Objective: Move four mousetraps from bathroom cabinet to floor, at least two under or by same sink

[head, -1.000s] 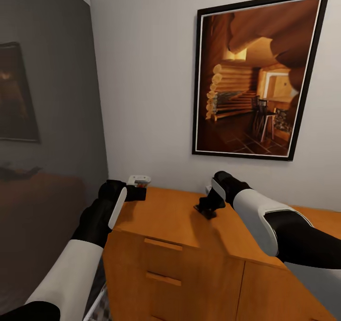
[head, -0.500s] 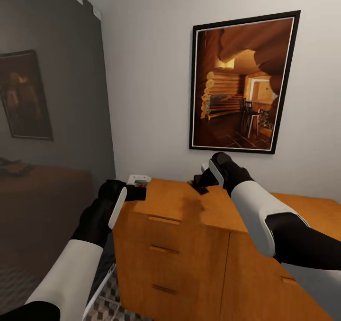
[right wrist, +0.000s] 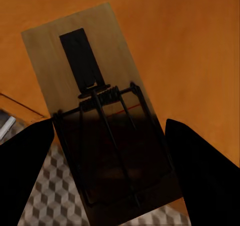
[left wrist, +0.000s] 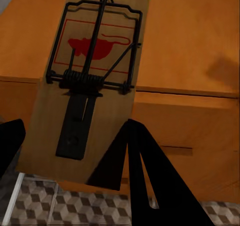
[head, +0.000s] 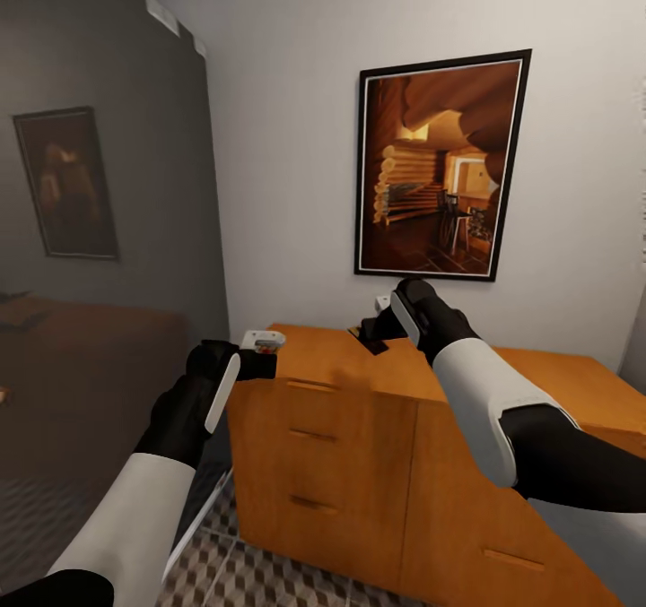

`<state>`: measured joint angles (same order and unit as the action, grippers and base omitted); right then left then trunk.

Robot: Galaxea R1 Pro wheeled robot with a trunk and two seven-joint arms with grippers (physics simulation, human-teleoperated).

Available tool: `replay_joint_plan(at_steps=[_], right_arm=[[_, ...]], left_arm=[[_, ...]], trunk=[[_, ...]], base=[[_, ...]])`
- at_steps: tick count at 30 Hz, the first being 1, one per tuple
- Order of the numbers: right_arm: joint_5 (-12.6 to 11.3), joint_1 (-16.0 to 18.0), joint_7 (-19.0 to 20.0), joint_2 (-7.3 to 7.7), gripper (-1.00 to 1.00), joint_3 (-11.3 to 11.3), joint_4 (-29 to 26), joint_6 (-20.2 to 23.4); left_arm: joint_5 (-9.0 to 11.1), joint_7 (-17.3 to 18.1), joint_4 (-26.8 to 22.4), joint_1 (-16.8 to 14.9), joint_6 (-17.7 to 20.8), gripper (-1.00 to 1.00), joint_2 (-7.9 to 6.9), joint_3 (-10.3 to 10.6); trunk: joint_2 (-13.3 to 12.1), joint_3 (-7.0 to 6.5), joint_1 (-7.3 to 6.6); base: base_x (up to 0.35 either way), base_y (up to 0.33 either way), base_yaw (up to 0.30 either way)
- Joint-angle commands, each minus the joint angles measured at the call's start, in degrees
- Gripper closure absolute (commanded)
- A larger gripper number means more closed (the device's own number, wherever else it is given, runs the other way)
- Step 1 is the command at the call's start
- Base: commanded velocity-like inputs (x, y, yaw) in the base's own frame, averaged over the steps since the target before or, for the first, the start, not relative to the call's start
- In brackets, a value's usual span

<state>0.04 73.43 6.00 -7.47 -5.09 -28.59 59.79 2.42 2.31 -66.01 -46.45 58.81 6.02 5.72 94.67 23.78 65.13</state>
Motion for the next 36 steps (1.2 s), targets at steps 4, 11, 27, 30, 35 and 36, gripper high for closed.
replay_joint_plan(at_steps=[4, 11, 27, 30, 35, 36], right_arm=[[0.2, 0.0, 0.0, 0.03, 1.00, -0.3, -0.1, 0.2], [0.3, 0.0, -0.2, 0.13, 1.00, -0.3, 0.2, 0.2], [0.6, -0.9, -1.8, 0.16, 1.00, -0.3, 0.6, 0.2], [0.5, -0.9, -1.9, 0.17, 1.00, -0.3, 0.6, 0.2], [0.4, -0.9, -1.9, 0.17, 1.00, -0.3, 0.8, 0.2], [0.4, -0.9, -1.9, 0.17, 1.00, -0.3, 0.8, 0.2]], left_arm=[[0.1, 0.1, 0.0, 0.0, 0.2, 1.00, -0.06, 0.0], [0.0, 0.1, 0.0, 0.0, 0.2, 1.00, -0.20, 0.0], [0.3, 0.1, -0.1, 0.0, 0.2, 1.00, -0.14, -0.1], [0.5, 0.1, -0.2, 0.0, 0.2, 1.00, -0.14, -0.1], [0.7, 0.1, -0.2, 0.0, 0.3, 1.00, -0.14, -0.1], [0.7, 0.1, -0.3, 0.0, 0.3, 1.00, -0.14, -0.1]], trunk=[[0.0, 0.07, -0.03], [0.0, 0.07, -0.03], [0.0, 0.07, -0.03], [0.0, 0.07, -0.03], [0.0, 0.07, -0.03], [0.0, 0.07, -0.03]], base=[[-0.136, 0.000, 0.000], [-0.029, 0.000, 0.000], [-0.041, -0.004, 0.000], [-0.276, -0.009, 0.000], [-0.323, -0.003, 0.000], [-0.337, -0.001, 0.000]])
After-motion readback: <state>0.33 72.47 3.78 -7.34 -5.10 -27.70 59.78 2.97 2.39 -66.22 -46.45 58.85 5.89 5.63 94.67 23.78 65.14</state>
